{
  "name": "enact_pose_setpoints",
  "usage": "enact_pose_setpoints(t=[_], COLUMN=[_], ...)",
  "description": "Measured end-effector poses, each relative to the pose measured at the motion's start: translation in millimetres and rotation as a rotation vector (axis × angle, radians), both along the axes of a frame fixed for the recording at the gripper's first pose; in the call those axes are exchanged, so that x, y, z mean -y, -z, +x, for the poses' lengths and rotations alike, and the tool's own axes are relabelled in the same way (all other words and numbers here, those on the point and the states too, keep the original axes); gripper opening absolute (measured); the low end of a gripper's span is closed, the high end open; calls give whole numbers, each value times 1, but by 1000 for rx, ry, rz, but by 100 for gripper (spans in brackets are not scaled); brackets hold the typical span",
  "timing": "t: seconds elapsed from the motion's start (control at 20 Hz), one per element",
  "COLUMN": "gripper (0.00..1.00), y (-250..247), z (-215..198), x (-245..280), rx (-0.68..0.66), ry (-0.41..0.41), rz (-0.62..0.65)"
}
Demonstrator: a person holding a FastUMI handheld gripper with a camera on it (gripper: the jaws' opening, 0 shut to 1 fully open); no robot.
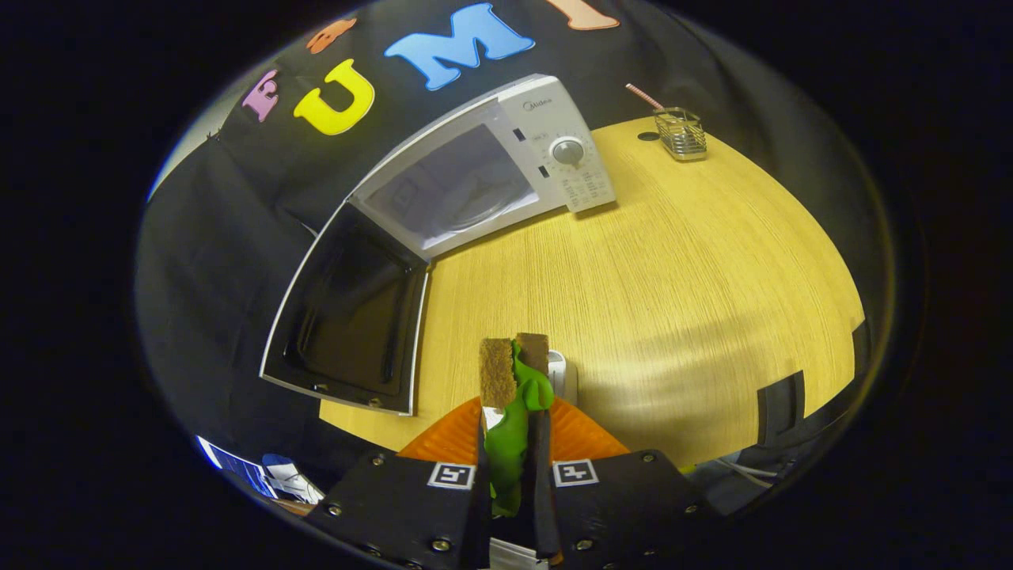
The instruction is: Open the microwave, put the food inside, and close the microwave door.
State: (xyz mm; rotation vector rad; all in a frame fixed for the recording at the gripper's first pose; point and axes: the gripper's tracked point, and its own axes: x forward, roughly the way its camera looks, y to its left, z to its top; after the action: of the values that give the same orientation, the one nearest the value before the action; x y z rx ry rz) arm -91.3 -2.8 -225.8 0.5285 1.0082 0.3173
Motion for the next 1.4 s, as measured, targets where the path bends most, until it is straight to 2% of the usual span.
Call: enact_pose_setpoints(t=[0.35,1.0,1.4], gripper=[21,21,21], y=[-30,-46,-43], z=[36,115,174], x=[-29,-114,-139], rx=[72,146,226], ry=[100,195,336], rz=[83,229,319])
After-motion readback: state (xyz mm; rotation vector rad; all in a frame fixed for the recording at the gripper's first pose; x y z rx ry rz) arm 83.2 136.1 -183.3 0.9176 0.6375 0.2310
